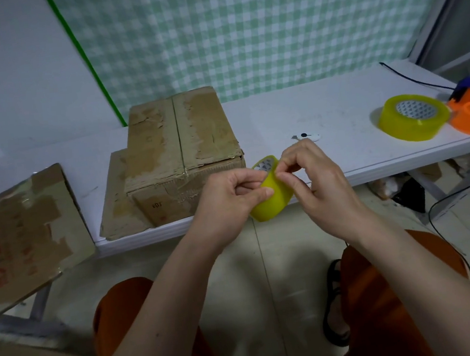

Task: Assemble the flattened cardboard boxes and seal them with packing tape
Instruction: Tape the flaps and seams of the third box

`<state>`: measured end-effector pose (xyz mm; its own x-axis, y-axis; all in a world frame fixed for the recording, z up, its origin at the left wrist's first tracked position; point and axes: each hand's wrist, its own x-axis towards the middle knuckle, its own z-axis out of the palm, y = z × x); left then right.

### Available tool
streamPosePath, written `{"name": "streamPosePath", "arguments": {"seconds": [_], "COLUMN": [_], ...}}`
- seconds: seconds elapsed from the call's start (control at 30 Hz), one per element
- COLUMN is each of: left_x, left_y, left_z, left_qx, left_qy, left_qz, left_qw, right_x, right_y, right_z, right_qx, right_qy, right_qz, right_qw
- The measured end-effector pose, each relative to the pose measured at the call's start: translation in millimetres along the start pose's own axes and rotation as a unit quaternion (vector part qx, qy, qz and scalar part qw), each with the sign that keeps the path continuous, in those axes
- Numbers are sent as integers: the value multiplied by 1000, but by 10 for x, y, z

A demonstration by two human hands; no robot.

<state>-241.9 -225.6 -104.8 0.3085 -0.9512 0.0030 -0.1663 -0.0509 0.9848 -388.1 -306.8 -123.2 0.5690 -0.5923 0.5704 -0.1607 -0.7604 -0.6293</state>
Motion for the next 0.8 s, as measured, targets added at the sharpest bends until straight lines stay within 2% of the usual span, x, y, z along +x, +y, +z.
{"name": "streamPosePath", "arguments": {"seconds": [0.13, 0.33, 0.5, 0.6, 0.8], "left_x": [3, -26, -33, -22, 21], "left_y": [25, -14, -1, 31, 44], "left_z": [-32, -18, -2, -12, 12], "left_qx": [7, -8, -20, -25, 10], "left_qy": [-6, 10, 24, 25, 65], "left_qz": [13, 3, 3, 11, 20], "left_qw": [1000, 1000, 1000, 999, 998], "right_x": [-30, -14, -16, -13, -15], "right_y": [-6, 15, -9, -16, -18], "right_z": [34, 114, 150, 141, 48], "right_qx": [55, 26, -40, -73, -59], "right_qy": [37, 70, 72, 53, -1], "right_qz": [32, 11, -37, -59, -23], "right_qw": [997, 997, 996, 994, 998]}}
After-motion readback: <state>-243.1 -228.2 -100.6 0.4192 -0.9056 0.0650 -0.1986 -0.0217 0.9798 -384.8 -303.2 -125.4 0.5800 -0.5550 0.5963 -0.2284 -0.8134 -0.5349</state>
